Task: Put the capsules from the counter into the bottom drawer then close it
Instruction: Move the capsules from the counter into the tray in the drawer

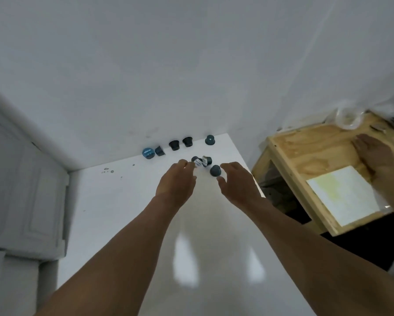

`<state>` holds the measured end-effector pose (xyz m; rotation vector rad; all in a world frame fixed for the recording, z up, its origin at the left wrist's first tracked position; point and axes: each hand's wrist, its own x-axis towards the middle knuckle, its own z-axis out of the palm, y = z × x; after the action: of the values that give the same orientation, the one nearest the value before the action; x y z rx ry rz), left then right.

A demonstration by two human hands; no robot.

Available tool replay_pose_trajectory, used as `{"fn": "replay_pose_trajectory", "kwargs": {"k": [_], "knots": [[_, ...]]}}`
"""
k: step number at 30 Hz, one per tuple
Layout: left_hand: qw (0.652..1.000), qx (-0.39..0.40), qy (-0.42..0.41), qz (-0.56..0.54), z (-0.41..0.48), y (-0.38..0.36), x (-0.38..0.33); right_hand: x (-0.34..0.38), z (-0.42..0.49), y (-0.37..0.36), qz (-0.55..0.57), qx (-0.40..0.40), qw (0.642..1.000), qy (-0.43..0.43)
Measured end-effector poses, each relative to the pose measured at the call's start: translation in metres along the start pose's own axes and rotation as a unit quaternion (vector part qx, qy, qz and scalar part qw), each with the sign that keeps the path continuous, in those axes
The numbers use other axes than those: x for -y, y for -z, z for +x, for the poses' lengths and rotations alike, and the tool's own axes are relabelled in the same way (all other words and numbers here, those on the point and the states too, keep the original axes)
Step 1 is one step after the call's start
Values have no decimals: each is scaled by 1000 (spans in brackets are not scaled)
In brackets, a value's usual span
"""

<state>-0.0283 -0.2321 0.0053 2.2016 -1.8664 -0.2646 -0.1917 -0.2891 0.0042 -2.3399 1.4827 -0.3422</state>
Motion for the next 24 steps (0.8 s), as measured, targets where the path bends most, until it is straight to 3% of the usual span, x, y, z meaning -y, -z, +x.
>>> {"fn": "replay_pose_trajectory", "kwargs": {"k": [10, 14, 17, 24], "knots": [[997, 14, 41, -66, 82, -50, 13, -26, 62, -49, 14, 35, 998, -43], [998, 15, 17, -55, 100, -70, 23, -32, 72, -67, 32, 45, 997, -49], [999, 22, -12, -40, 101, -85, 31, -36, 75, -79, 27, 49, 998, -40], [994, 6, 47, -97, 75, -83, 32, -33, 64, -81, 25, 53, 997, -42]]}}
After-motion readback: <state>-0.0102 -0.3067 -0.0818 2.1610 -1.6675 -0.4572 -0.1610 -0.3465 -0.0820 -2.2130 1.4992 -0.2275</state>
